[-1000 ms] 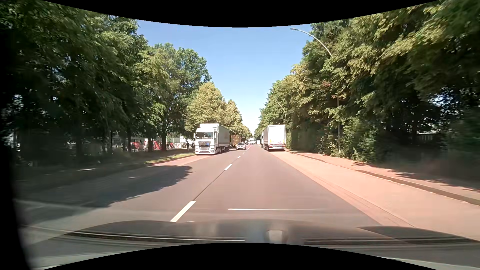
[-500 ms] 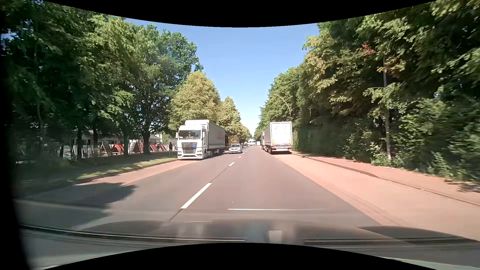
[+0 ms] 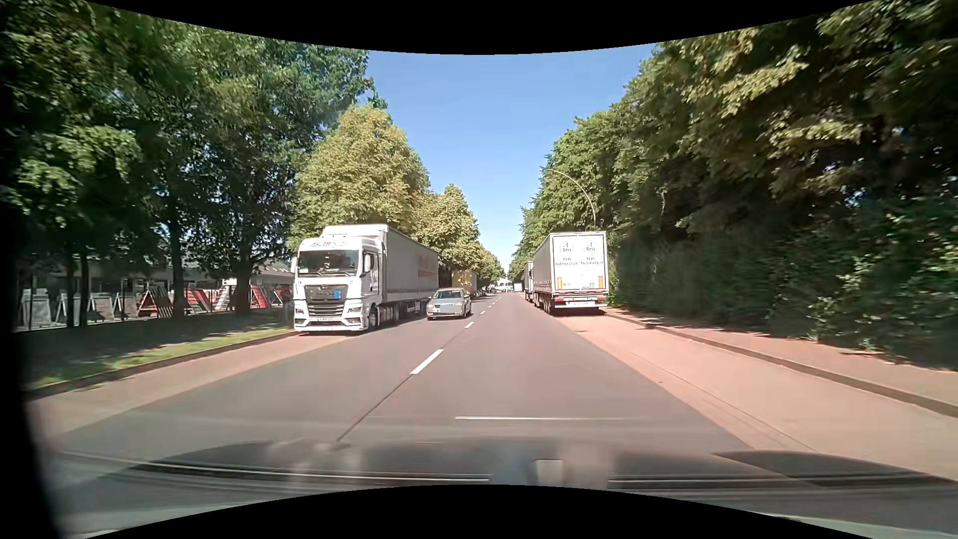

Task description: Follow the waypoints while adhering to traffic rules and regulations

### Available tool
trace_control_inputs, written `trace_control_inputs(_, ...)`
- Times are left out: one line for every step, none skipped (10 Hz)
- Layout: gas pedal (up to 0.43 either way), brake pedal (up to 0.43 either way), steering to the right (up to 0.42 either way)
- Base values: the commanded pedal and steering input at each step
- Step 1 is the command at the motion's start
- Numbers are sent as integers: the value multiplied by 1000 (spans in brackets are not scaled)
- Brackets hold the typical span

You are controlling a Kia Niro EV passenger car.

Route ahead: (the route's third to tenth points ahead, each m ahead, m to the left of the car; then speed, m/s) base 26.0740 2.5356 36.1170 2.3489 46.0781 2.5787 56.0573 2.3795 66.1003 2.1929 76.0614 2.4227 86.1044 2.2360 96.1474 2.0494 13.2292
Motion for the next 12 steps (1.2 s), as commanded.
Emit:
trace_control_inputs(157, 6, 0)
trace_control_inputs(157, 6, 0)
trace_control_inputs(157, 6, 0)
trace_control_inputs(157, 6, 0)
trace_control_inputs(157, 6, 0)
trace_control_inputs(157, 6, 0)
trace_control_inputs(157, 6, -1)
trace_control_inputs(157, 12, 0)
trace_control_inputs(157, 6, 0)
trace_control_inputs(157, 6, 0)
trace_control_inputs(150, 6, 0)
trace_control_inputs(150, 6, -1)
